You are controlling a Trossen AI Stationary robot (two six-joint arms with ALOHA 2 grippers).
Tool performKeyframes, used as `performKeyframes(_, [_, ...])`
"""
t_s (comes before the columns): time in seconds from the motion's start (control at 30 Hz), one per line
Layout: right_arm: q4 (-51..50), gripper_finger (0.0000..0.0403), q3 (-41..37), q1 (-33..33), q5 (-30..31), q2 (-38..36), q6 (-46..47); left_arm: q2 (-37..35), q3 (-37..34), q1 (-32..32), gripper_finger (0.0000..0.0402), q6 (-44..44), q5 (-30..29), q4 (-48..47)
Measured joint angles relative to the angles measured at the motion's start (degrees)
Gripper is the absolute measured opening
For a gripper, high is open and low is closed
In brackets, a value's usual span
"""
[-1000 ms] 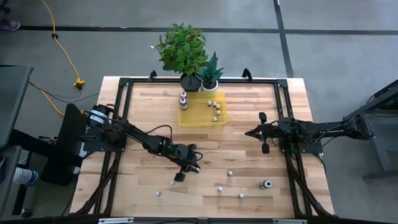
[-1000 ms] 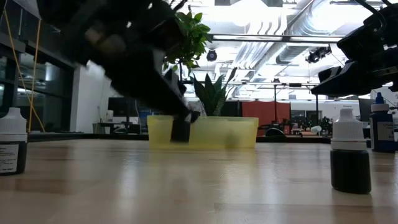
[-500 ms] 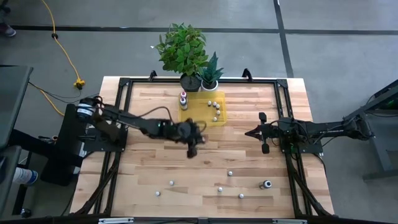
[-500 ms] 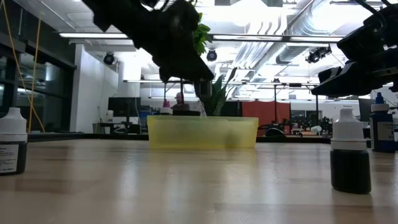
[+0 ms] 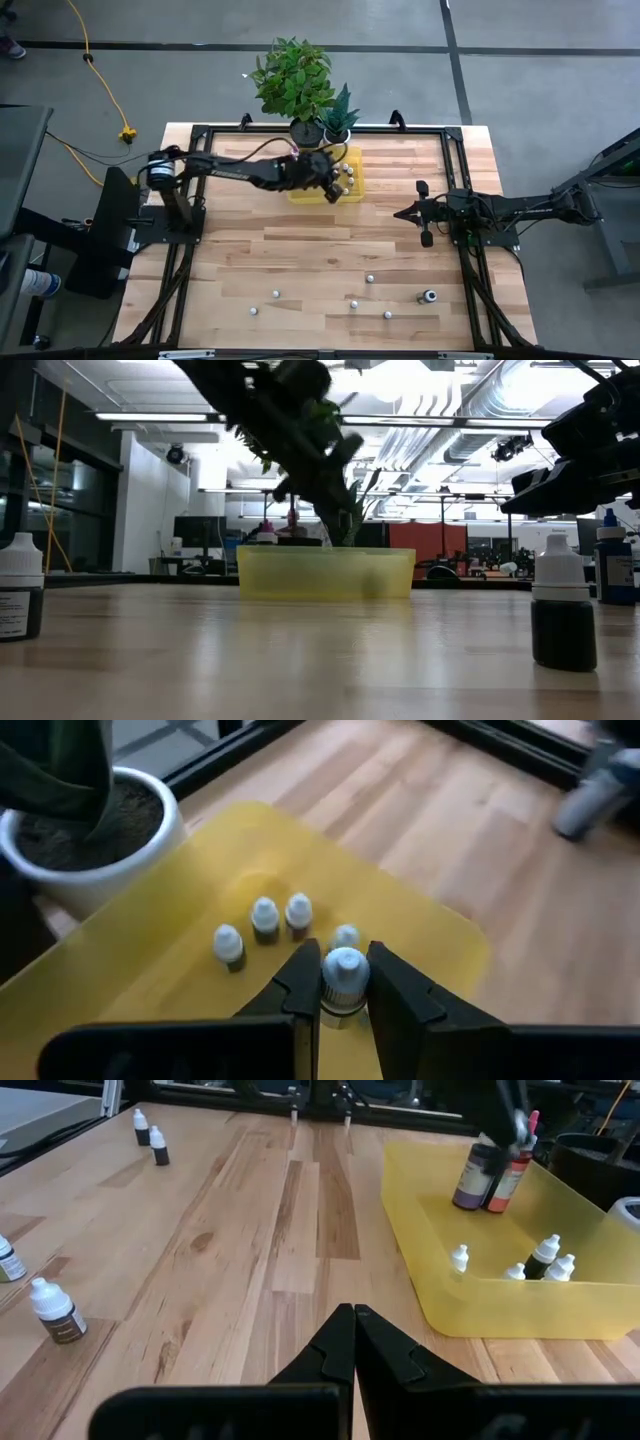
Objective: Pick & Place food coloring
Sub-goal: Put the top small black food coloring bottle into the yellow bin
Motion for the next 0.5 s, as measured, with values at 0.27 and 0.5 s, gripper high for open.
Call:
performKeyframes(0.27, [0.0, 0.0000, 0.0, 0.0, 0.0, 0.0, 0.0, 7.8, 5.1, 2.5, 0.0047, -4.0, 0.0, 3.2])
performKeyframes(0.5, [0.0, 0.0000, 0.0, 0.0, 0.0, 0.0, 0.0, 10.7, 5.0, 2.7, 0.0047, -5.6, 0.4, 8.1])
